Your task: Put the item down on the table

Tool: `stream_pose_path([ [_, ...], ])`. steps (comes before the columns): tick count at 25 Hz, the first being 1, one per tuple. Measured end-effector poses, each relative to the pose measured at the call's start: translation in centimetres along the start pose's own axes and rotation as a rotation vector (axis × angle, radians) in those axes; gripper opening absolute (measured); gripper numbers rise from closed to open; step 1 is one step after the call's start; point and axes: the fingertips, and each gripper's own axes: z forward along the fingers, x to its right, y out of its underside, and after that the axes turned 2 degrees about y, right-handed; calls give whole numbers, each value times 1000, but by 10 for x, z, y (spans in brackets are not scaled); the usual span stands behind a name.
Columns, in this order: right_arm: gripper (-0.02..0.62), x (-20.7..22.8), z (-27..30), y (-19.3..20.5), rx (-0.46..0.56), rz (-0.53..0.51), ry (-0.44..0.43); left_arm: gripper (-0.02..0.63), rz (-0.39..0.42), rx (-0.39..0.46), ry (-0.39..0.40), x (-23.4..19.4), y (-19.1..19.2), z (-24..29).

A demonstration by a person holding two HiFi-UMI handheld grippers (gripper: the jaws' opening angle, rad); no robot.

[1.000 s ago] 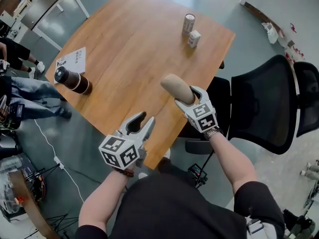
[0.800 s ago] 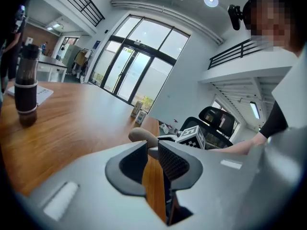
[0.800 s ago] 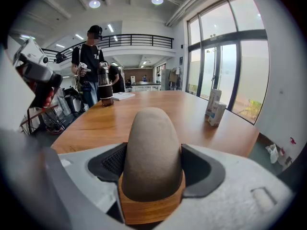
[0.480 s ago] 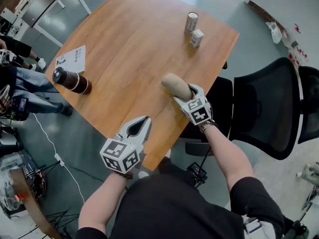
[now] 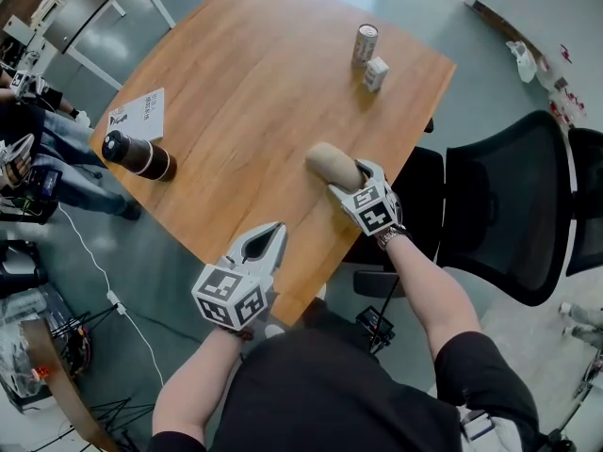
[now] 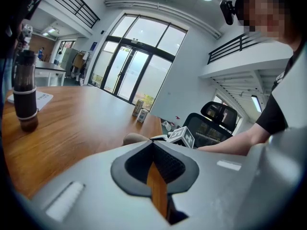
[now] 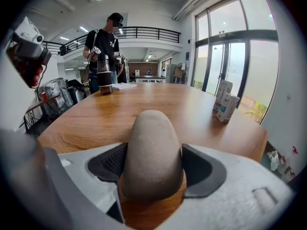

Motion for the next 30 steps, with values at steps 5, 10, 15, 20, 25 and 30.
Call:
stream_pose_path([
  [5, 342, 0, 0, 1, 11, -10, 8, 9, 3, 2, 2, 0, 0, -1],
  [10, 359, -2, -7, -4, 28, 2, 21, 9, 9, 7, 9, 3, 0, -3],
  [15, 360, -3, -28, -16, 74, 16, 58, 9, 26, 13, 33, 7, -2, -4],
  [20, 359, -19, -59, -33, 111, 55, 78, 9, 49, 18, 68, 14, -4, -7],
  [25, 343, -38, -96, -49, 164, 93, 104, 9, 70, 20, 110, 25, -5, -13],
  [30, 273, -61, -131, -61, 212, 110, 142, 9, 88, 32, 143, 31, -7, -26],
])
